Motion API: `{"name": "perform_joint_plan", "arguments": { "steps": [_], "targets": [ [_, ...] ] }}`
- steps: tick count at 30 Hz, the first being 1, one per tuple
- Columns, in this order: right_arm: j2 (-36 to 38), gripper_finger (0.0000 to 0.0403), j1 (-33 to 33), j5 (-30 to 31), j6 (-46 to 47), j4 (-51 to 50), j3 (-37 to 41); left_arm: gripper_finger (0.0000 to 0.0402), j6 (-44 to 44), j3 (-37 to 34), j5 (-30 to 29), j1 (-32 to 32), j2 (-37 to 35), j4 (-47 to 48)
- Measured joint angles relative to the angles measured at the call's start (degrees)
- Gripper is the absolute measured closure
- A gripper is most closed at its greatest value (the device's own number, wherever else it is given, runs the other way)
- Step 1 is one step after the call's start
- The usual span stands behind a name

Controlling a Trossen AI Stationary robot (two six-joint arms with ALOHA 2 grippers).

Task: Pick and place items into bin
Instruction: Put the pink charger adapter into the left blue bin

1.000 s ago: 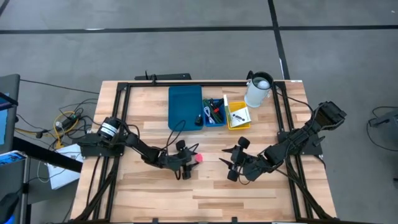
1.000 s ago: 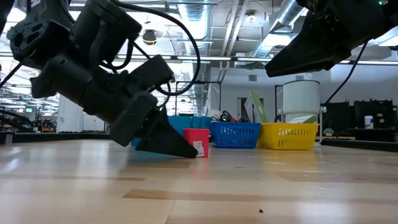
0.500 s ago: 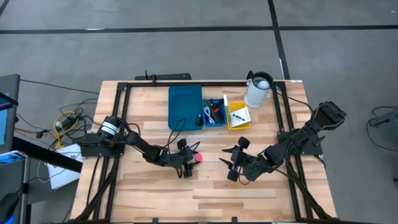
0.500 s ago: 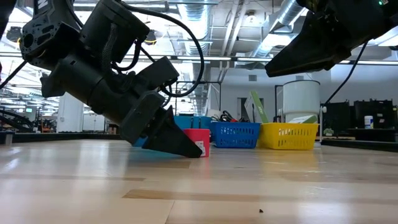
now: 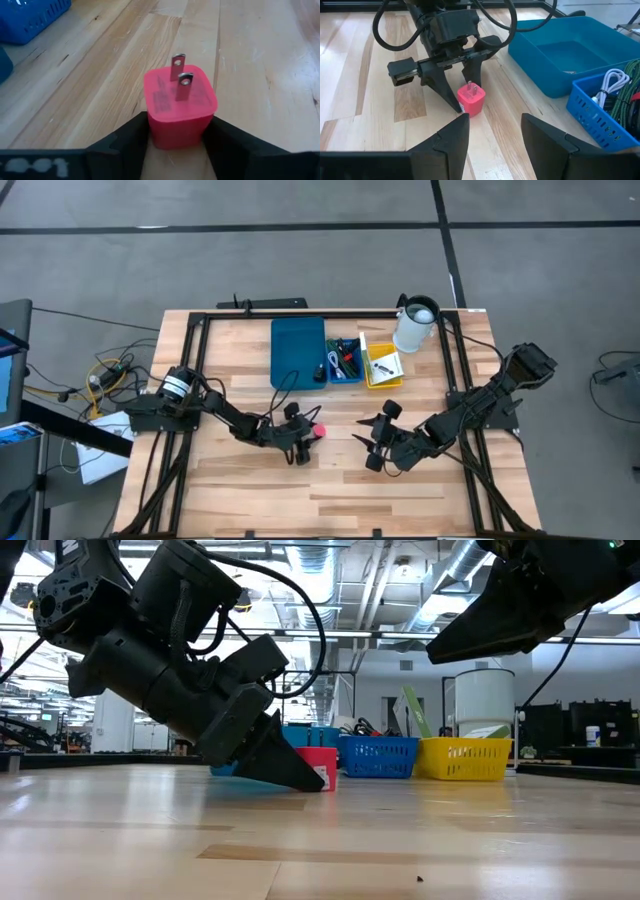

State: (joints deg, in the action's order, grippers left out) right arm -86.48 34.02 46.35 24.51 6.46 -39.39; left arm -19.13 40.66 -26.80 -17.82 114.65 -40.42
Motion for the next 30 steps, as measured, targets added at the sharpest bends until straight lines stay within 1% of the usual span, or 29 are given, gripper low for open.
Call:
{"name": "perform_joint_plan", "arguments": {
  "steps": [4, 6, 9, 14, 18, 21, 30],
  "targets": [
    [0.0, 0.0229, 0.0, 0.0, 0.0, 0.0, 0.0, 0.0255, -0.1, 0.0, 0.0, 0.0, 0.0, 0.0],
    [0.0, 0.0231, 0.0, -0.1, 0.0, 0.0, 0.0, 0.0263, -0.3, 0.0, 0.0, 0.0, 0.0, -0.1],
    [0.0, 0.0233, 0.0, -0.7, 0.0, 0.0, 0.0, 0.0263, -1.1, 0.0, -0.3, 0.0, 0.0, -0.1],
    [0.0, 0.0234, 0.0, -1.4, 0.0, 0.0, 0.0, 0.0251, -1.2, 0.0, -1.7, -0.2, 0.0, -0.2],
    [0.0, 0.0234, 0.0, -1.5, 0.0, 0.0, 0.0, 0.0264, -1.6, 0.0, -2.4, -0.2, 0.0, -0.3],
    [0.0, 0.0235, 0.0, -1.5, 0.0, 0.0, 0.0, 0.0265, -1.7, -0.1, -3.6, -0.2, 0.0, -0.5],
    [0.0, 0.0232, 0.1, -1.5, 0.0, 0.0, 0.0, 0.0261, 0.2, -0.1, -5.5, -0.2, -0.4, -5.1]
  ]
}}
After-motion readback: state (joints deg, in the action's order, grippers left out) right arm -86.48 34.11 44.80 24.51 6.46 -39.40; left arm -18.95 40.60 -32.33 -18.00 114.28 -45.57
